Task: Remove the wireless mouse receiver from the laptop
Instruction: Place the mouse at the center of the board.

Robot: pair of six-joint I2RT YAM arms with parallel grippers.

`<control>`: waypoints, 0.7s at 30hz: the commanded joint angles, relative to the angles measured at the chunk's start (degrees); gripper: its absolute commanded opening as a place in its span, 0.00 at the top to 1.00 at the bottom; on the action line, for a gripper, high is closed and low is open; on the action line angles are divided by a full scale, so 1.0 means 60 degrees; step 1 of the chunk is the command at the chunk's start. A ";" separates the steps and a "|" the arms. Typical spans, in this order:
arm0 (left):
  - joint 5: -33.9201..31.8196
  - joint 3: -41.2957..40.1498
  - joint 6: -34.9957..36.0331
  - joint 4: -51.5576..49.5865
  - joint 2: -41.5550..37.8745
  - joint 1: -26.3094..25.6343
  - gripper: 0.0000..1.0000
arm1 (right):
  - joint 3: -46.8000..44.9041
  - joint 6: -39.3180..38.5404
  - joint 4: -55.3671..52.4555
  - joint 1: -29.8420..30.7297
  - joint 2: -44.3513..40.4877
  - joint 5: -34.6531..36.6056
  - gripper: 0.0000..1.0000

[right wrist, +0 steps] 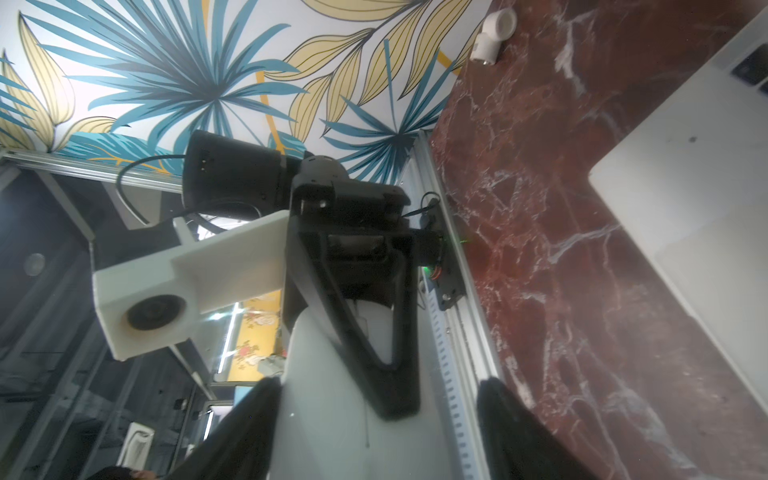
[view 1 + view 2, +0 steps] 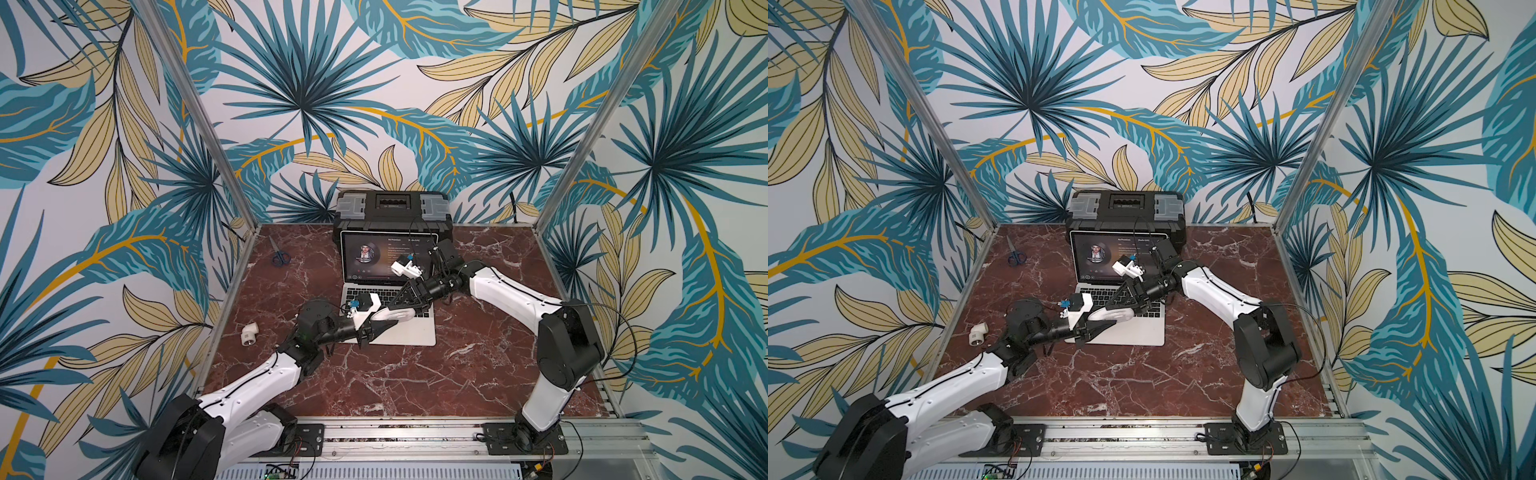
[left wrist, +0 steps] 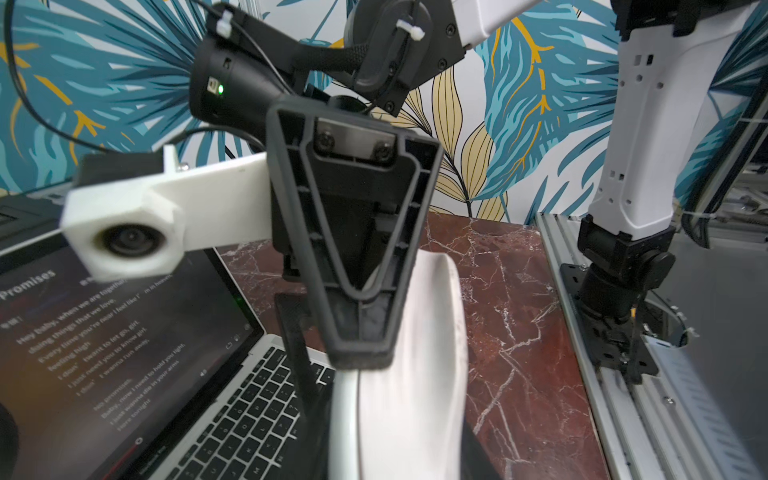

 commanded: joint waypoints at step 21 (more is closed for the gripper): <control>0.1073 -0.1479 -0.8644 -0.4717 -0.0501 -0.0094 1.00 | -0.2242 -1.0976 0.0720 -0.2027 -0.1791 1.0072 0.14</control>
